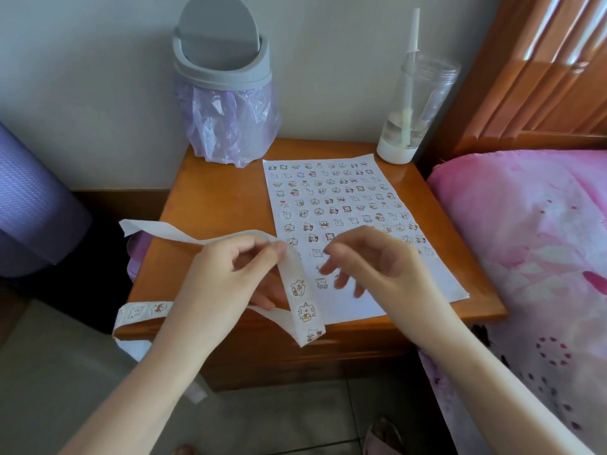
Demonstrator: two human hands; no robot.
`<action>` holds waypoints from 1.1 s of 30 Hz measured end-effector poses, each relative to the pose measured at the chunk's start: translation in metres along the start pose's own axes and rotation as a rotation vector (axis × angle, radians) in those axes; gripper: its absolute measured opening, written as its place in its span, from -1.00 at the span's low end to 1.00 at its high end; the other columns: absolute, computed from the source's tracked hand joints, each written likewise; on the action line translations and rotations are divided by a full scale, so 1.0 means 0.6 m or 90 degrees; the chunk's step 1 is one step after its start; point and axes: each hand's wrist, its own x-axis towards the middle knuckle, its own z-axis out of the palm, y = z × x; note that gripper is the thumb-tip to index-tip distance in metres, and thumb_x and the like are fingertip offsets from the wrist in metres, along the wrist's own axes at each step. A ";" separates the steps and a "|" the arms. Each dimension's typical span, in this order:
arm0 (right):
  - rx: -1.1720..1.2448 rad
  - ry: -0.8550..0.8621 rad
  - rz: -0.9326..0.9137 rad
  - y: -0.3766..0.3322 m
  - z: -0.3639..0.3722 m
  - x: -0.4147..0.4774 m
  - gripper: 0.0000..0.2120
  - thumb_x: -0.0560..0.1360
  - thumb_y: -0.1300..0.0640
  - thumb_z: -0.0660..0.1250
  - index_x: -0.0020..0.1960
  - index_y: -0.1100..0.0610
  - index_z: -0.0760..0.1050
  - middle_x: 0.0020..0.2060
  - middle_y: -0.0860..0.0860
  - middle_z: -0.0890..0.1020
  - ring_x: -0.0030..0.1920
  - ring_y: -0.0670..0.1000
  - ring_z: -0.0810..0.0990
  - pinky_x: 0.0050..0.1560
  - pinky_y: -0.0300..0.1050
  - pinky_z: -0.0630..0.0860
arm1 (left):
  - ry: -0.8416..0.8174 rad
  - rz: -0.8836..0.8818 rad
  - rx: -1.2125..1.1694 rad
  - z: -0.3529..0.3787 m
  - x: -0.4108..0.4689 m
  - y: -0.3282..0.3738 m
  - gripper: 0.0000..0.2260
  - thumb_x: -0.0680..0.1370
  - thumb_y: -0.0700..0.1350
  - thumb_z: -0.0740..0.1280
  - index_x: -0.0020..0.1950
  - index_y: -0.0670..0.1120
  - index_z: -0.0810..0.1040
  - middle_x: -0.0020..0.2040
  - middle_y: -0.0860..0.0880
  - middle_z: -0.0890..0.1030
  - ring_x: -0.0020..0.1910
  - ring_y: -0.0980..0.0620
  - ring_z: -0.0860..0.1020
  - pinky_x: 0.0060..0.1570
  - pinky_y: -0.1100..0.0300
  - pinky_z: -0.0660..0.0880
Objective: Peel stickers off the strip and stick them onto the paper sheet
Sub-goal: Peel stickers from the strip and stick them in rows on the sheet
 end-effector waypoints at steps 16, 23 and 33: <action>0.064 0.040 0.007 -0.003 0.029 -0.017 -0.87 0.43 0.21 0.41 -0.04 0.05 0.63 -0.19 -0.07 0.68 -0.17 -0.04 0.66 -0.27 -0.22 0.60 | -0.041 -0.062 -0.121 0.008 0.002 0.012 -0.58 0.40 0.18 0.27 -0.10 -0.16 0.65 -0.26 -0.13 0.69 -0.26 -0.07 0.68 -0.14 0.13 0.63; 0.018 0.048 -0.007 -0.003 0.029 -0.018 -0.86 0.44 0.17 0.40 -0.05 -0.04 0.62 -0.19 -0.15 0.68 -0.14 -0.09 0.65 -0.16 -0.06 0.63 | -0.052 -0.026 -0.068 0.008 0.000 0.008 -0.79 0.44 0.04 0.32 -0.15 -0.06 0.67 -0.29 -0.03 0.68 -0.26 0.05 0.67 -0.12 0.14 0.63; -0.055 0.070 -0.040 -0.003 0.028 -0.013 -0.86 0.41 0.14 0.43 -0.20 -0.10 0.56 -0.21 -0.17 0.62 -0.14 -0.12 0.57 -0.17 -0.27 0.55 | -0.049 0.005 -0.001 0.011 -0.001 0.004 -0.84 0.45 0.05 0.33 -0.20 0.01 0.65 -0.34 0.04 0.67 -0.29 0.11 0.65 -0.19 0.22 0.61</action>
